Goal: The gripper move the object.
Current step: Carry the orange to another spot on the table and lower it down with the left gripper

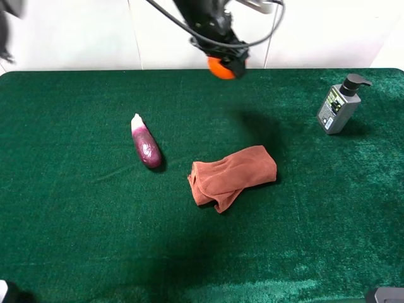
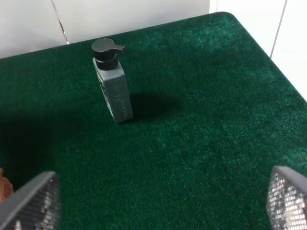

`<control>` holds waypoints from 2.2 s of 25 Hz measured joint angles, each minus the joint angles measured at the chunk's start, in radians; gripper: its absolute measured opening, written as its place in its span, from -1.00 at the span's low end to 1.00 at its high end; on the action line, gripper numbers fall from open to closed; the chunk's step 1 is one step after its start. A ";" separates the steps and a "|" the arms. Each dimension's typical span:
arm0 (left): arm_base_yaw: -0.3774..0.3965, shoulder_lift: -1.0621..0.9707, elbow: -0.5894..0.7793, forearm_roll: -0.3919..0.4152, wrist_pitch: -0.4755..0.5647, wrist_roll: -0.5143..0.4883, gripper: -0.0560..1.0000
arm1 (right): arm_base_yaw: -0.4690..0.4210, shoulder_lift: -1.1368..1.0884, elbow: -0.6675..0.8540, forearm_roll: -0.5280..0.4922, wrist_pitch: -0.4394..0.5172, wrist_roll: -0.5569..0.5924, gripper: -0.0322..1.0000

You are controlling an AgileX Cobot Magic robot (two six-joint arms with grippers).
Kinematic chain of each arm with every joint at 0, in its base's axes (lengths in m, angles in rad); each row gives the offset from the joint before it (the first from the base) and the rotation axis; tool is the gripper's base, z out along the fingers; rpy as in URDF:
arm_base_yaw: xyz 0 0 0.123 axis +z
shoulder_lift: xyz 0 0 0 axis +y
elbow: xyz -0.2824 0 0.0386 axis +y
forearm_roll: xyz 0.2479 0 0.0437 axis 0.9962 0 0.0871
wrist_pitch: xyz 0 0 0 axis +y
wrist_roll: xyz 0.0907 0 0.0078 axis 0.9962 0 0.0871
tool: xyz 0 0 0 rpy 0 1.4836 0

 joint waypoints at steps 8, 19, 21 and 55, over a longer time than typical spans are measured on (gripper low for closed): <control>-0.097 0.119 -0.070 0.000 -0.190 -0.001 0.52 | 0.000 0.000 0.000 0.000 0.000 0.000 0.33; -0.177 0.223 -0.070 -0.002 -0.457 -0.001 0.52 | 0.000 0.000 0.000 0.000 0.000 0.000 0.33; -0.183 0.236 -0.070 -0.004 -0.496 -0.001 0.52 | 0.000 0.000 0.000 0.001 0.000 0.000 0.33; -0.191 0.390 -0.070 -0.012 -0.810 -0.046 0.52 | 0.000 0.000 0.000 0.008 0.000 0.000 0.33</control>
